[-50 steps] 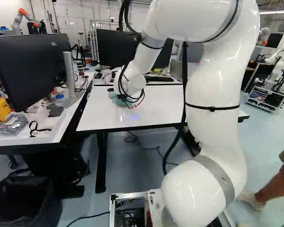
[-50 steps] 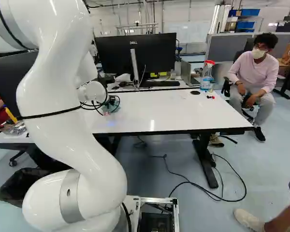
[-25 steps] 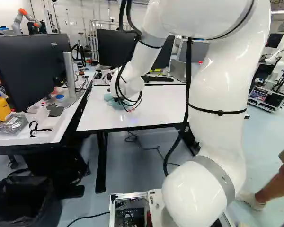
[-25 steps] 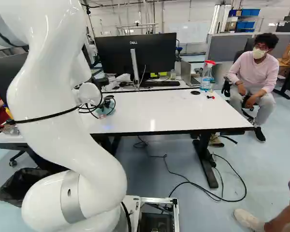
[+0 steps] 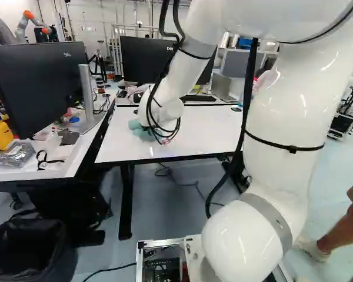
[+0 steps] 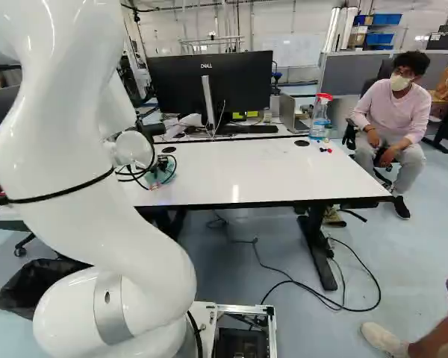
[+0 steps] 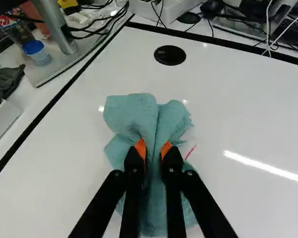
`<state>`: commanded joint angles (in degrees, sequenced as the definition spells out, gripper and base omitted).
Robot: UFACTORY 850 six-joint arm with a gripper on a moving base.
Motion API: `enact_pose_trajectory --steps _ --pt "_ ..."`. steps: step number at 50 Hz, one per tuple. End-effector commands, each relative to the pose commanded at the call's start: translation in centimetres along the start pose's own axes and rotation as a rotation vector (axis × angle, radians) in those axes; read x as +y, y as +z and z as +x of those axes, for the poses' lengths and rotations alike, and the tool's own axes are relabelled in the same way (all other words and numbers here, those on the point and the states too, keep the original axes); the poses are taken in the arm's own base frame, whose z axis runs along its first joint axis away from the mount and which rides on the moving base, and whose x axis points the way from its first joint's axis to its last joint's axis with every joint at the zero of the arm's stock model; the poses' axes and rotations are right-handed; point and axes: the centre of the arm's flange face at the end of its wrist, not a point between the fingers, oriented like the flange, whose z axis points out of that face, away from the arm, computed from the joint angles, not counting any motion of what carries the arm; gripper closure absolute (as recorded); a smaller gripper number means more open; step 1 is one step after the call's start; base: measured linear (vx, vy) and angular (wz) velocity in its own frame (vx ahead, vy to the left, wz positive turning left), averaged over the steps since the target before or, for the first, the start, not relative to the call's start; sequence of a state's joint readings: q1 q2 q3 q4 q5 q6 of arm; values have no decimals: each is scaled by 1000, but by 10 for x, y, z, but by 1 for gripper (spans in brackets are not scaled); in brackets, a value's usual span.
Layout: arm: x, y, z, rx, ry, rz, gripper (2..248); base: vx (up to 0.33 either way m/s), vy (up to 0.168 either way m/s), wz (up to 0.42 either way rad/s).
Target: Clean the table with the green towel
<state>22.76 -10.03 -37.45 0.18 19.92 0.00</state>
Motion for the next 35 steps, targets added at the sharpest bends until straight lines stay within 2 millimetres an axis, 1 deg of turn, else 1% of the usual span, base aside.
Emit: enact_pose_trajectory --steps 8,20,28,35 --pt "9 -8 -7 -3 13 -15 199 0 0 0" --pt "26 -14 -12 -5 40 -43 199 0 0 0" --pt "40 -14 -12 -5 60 -65 199 0 0 0" --pt "49 -9 -8 -3 73 -79 199 0 0 0"
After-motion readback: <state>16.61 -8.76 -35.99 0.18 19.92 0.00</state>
